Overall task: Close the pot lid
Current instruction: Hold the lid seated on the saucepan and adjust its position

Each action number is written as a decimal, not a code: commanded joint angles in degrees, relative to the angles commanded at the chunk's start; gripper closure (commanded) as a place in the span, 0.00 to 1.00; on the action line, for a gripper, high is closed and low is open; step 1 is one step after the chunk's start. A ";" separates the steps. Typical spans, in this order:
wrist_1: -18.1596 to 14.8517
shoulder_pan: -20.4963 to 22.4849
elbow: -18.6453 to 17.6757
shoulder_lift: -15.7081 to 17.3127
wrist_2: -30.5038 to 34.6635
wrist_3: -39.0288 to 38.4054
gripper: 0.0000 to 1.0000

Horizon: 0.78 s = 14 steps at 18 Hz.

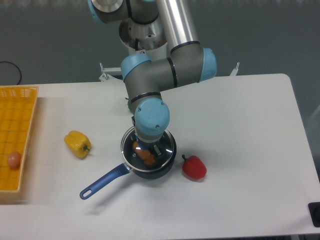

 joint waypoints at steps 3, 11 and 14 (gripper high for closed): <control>0.00 0.17 0.00 0.00 0.00 0.09 0.36; 0.09 0.53 0.00 0.09 0.00 0.18 0.36; 0.18 0.61 0.00 0.00 0.00 0.18 0.36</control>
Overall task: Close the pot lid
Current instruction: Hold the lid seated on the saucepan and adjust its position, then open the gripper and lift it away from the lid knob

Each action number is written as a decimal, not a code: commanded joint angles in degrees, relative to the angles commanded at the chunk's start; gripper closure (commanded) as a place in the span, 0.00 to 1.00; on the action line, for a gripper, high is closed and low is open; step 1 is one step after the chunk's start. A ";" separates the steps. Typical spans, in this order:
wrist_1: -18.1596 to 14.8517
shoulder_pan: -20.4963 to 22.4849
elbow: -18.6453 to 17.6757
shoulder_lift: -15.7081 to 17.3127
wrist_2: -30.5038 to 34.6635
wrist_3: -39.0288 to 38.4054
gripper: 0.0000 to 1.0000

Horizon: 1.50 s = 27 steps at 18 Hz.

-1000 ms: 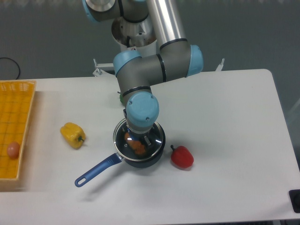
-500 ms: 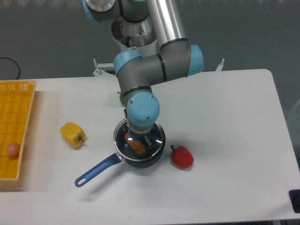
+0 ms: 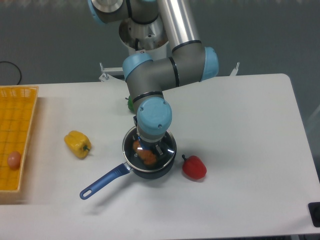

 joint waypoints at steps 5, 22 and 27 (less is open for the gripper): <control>0.00 0.00 0.00 -0.09 0.00 -0.09 0.36; 0.79 0.00 0.00 -0.62 0.44 -0.09 0.36; 0.97 0.00 -0.09 -0.53 0.44 0.00 0.13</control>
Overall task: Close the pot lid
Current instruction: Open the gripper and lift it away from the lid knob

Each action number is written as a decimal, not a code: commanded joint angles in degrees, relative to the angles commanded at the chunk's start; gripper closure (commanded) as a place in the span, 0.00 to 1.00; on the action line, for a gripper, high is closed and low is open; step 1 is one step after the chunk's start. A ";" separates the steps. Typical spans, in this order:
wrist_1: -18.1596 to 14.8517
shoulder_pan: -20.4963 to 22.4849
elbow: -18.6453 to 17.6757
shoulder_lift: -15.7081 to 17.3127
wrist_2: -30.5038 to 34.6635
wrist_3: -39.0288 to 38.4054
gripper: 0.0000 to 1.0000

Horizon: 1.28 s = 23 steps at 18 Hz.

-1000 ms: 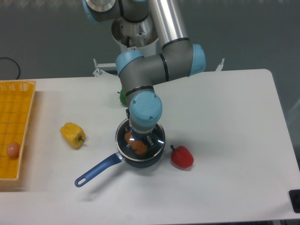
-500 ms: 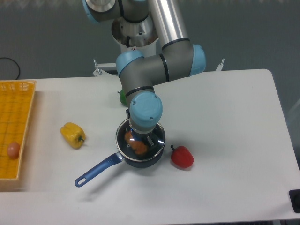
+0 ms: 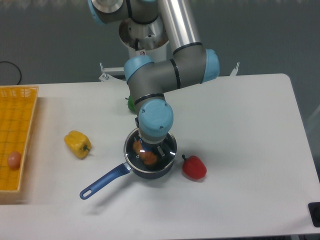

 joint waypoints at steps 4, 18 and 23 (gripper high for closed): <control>0.26 0.00 0.00 0.26 -0.09 0.00 0.07; 5.54 10.96 -0.53 7.29 2.36 17.10 0.00; 8.61 19.15 -0.35 7.65 1.84 33.55 0.00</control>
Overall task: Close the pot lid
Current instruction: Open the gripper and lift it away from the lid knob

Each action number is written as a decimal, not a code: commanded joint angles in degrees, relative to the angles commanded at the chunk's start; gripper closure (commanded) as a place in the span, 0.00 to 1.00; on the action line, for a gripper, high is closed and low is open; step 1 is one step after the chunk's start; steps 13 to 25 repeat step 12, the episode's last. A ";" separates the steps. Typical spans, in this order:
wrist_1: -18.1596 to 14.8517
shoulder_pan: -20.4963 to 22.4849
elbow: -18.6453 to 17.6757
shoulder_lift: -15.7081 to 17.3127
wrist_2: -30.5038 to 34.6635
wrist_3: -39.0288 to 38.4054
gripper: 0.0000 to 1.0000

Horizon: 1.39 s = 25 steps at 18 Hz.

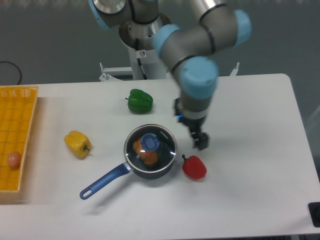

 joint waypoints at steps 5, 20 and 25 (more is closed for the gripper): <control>1.58 5.37 0.44 -2.98 0.00 6.77 0.00; 2.12 6.60 -0.17 -3.61 0.62 11.89 0.00; 2.12 6.60 -0.17 -3.61 0.62 11.89 0.00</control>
